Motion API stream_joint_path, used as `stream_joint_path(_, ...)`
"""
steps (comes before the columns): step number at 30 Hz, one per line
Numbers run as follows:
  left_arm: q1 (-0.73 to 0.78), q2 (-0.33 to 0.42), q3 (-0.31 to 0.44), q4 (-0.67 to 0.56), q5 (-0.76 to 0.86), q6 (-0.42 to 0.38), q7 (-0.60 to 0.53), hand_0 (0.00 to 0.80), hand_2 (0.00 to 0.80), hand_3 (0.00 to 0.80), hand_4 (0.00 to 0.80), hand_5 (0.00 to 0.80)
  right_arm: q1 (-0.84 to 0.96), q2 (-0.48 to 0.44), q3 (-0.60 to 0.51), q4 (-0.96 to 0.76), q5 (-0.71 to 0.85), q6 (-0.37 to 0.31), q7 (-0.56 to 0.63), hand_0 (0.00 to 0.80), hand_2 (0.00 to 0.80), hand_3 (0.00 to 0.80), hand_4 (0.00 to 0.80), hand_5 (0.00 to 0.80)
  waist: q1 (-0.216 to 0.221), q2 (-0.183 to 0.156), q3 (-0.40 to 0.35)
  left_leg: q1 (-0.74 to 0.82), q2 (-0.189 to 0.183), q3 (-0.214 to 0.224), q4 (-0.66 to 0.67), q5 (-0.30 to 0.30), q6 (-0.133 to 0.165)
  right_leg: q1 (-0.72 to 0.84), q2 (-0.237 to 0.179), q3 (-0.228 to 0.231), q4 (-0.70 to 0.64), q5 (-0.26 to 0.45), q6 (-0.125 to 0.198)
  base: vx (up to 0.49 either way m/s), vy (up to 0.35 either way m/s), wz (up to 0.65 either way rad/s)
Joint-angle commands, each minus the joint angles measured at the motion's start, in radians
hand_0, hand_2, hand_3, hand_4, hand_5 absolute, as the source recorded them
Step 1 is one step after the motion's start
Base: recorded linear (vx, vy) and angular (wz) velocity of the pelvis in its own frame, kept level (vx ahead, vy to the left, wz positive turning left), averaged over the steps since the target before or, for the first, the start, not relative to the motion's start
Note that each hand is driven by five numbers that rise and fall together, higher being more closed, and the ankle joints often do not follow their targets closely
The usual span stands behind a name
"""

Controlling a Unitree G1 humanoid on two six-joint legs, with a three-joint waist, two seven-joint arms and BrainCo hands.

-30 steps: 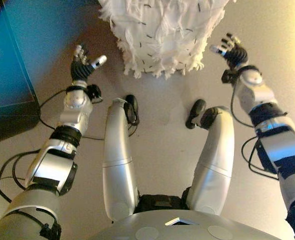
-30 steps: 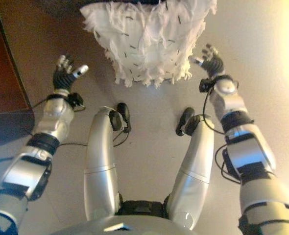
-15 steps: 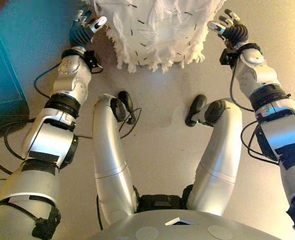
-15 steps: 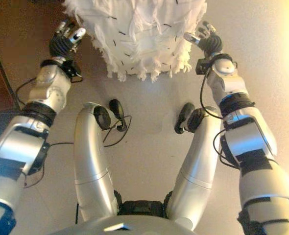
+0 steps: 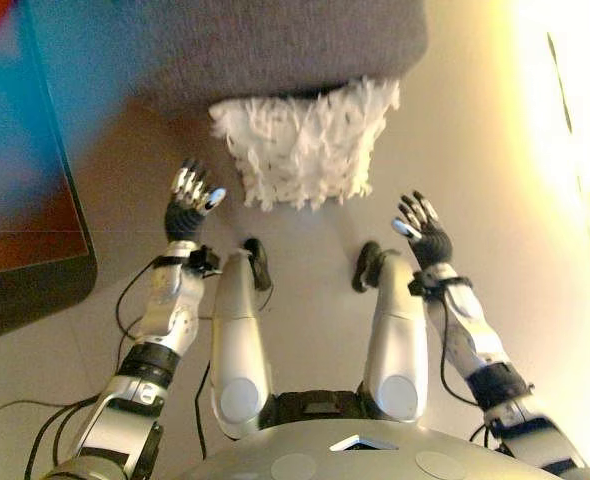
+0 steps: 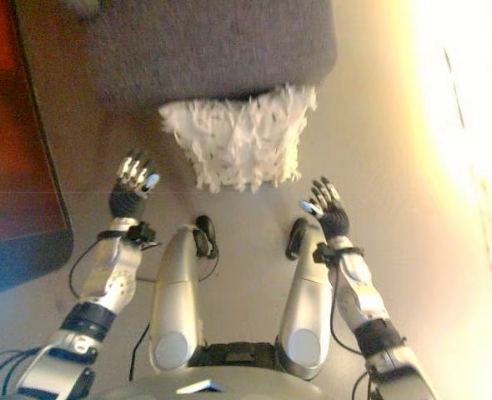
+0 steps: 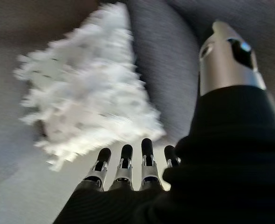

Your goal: Pick up the cushion and take it to the sofa

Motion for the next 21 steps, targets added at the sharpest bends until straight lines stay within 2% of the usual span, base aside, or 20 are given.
stream_joint_path(1, 0.06, -0.01, 0.01, 0.001, -0.017, 0.007, -0.061, 0.0, 0.0, 0.0, 0.0, 0.0, 0.078, -0.017, -0.041, -0.017, 0.024, 0.013, 0.102, 0.0, 0.0, 0.0, 0.0, 0.0, 0.003, 0.012, -0.151, 0.144, 0.017, -0.037, -0.168, 0.124, 0.025, 0.186, -0.012, -0.022, -0.268, 0.172, 0.023, 0.181, -0.162, -0.07)
stream_joint_path(3, 0.103, -0.019, 0.019, 0.0, -0.027, 0.009, -0.091, 0.0, 0.0, 0.0, 0.0, 0.0, 0.121, -0.011, -0.046, -0.024, 0.02, 0.031, 0.152, 0.0, 0.0, 0.0, 0.0, 0.0, 0.0, 0.01, -0.181, 0.211, 0.024, -0.037, -0.221, 0.139, 0.022, 0.263, 0.011, -0.031, -0.344, 0.181, 0.027, 0.122, -0.179, -0.03)
stream_joint_path(4, 0.128, -0.024, 0.028, -0.011, -0.015, 0.024, -0.099, 0.0, 0.0, 0.0, 0.0, 0.0, 0.144, -0.008, -0.045, -0.032, 0.017, 0.037, 0.155, 0.0, 0.0, 0.0, 0.0, 0.0, 0.002, 0.006, -0.204, 0.236, 0.022, -0.041, -0.252, 0.178, 0.022, 0.299, 0.023, -0.045, -0.394, 0.205, 0.02, 0.083, -0.2, -0.05)
stream_joint_path(5, 0.151, -0.026, 0.035, -0.017, -0.007, 0.036, -0.104, 0.0, 0.0, 0.0, 0.0, 0.0, 0.163, -0.007, -0.043, -0.033, 0.018, 0.041, 0.147, 0.0, 0.0, 0.0, 0.0, 0.0, 0.004, 0.004, -0.219, 0.265, 0.027, -0.041, -0.273, 0.189, 0.018, 0.33, 0.033, -0.05, -0.417, 0.206, 0.019, 0.13, -0.216, -0.03)
stream_joint_path(8, 0.223, -0.04, 0.063, -0.039, 0.005, 0.067, -0.118, 0.0, 0.0, 0.0, 0.0, 0.0, 0.222, 0.008, -0.048, -0.058, 0.033, 0.111, 0.119, 0.0, 0.0, 0.0, 0.0, 0.0, 0.01, 0.002, -0.267, 0.347, 0.029, -0.076, -0.303, 0.235, 0.004, 0.439, 0.08, -0.048, -0.486, 0.196, 0.004, 0.186, -0.132, 0.02)
stream_joint_path(9, 0.245, -0.045, 0.073, -0.059, 0.006, 0.084, -0.114, 0.0, 0.0, 0.0, 0.0, 0.0, 0.239, 0.009, -0.05, -0.058, 0.047, 0.13, 0.119, 0.0, 0.0, 0.0, 0.0, 0.0, 0.012, 0.0, -0.275, 0.367, 0.026, -0.083, -0.3, 0.236, 0.005, 0.466, 0.088, -0.046, -0.5, 0.191, -0.002, 0.138, -0.074, -0.05)
stream_joint_path(11, 0.274, -0.051, 0.081, -0.083, 0.009, 0.097, -0.113, 0.0, 0.0, 0.0, 0.0, 0.0, 0.258, 0.016, -0.054, -0.046, 0.029, 0.137, 0.106, 0.0, 0.0, 0.0, 0.0, 0.0, 0.013, 0.001, -0.281, 0.393, 0.022, -0.069, -0.285, 0.221, 0.01, 0.501, 0.097, -0.051, -0.508, 0.183, -0.011, 0.086, -0.04, -0.06)
stream_joint_path(12, 0.288, -0.054, 0.082, -0.093, 0.007, 0.108, -0.11, 0.0, 0.0, 0.0, 0.0, 0.0, 0.268, 0.018, -0.059, -0.046, 0.007, 0.137, 0.096, 0.0, 0.0, 0.0, 0.0, 0.0, 0.014, 0.0, -0.285, 0.397, 0.01, -0.07, -0.275, 0.213, 0.013, 0.517, 0.097, -0.054, -0.518, 0.183, -0.012, 0.067, -0.001, 0.0)
stream_joint_path(14, 0.299, -0.059, 0.087, -0.101, 0.009, 0.133, -0.111, 0.0, 0.0, 0.0, 0.0, 0.0, 0.259, 0.017, -0.047, -0.052, -0.023, 0.137, 0.068, 0.0, 0.0, 0.0, 0.0, 0.0, 0.031, -0.001, -0.295, 0.423, -0.057, -0.087, -0.294, 0.163, 0.036, 0.545, 0.094, -0.056, -0.539, 0.193, 0.0, 0.065, 0.044, 0.04)
stream_joint_path(17, 0.295, -0.054, 0.075, -0.119, 0.023, 0.167, -0.132, 0.0, 0.0, 0.0, 0.0, 0.0, 0.243, 0.017, -0.033, -0.079, -0.044, 0.126, 0.011, 0.0, 0.0, 0.0, 0.0, 0.0, 0.047, 0.009, -0.325, 0.471, -0.136, -0.048, -0.458, 0.136, 0.074, 0.565, 0.1, -0.087, -0.58, 0.226, 0.022, 0.028, 0.108, 0.02)
stream_joint_path(18, 0.286, -0.048, 0.069, -0.125, 0.03, 0.184, -0.142, 0.0, 0.0, 0.0, 0.0, 0.0, 0.239, 0.024, -0.028, -0.083, -0.034, 0.108, -0.01, 0.0, 0.0, 0.0, 0.0, 0.0, 0.046, 0.011, -0.333, 0.49, -0.145, -0.02, -0.514, 0.147, 0.085, 0.564, 0.097, -0.103, -0.579, 0.249, 0.032, 0.002, 0.135, -0.05)
stream_joint_path(19, 0.278, -0.046, 0.064, -0.112, 0.032, 0.185, -0.15, 0.0, 0.0, 0.0, 0.0, 0.0, 0.235, 0.031, -0.024, -0.077, -0.026, 0.097, -0.018, 0.0, 0.0, 0.0, 0.0, 0.0, 0.041, 0.01, -0.339, 0.506, -0.145, -0.003, -0.526, 0.147, 0.09, 0.57, 0.102, -0.1, -0.591, 0.243, 0.035, 0.016, 0.141, -0.03)
stream_joint_path(20, 0.27, -0.044, 0.059, -0.101, 0.031, 0.191, -0.153, 0.0, 0.0, 0.0, 0.0, 0.0, 0.23, 0.037, -0.023, -0.067, -0.011, 0.091, -0.026, 0.0, 0.0, 0.0, 0.0, 0.0, 0.044, 0.009, -0.35, 0.512, -0.162, -0.029, -0.54, 0.144, 0.099, 0.566, 0.098, -0.096, -0.593, 0.252, 0.038, 0.007, 0.161, 0.06)
stream_joint_path(21, 0.263, -0.044, 0.057, -0.092, 0.037, 0.187, -0.154, 0.0, 0.0, 0.0, 0.0, 0.0, 0.229, 0.042, -0.026, -0.056, 0.009, 0.086, -0.023, 0.0, 0.0, 0.0, 0.0, 0.0, 0.041, 0.008, -0.358, 0.518, -0.168, -0.02, -0.551, 0.144, 0.104, 0.56, 0.091, -0.095, -0.588, 0.27, 0.044, 0.001, 0.202, 0.07)
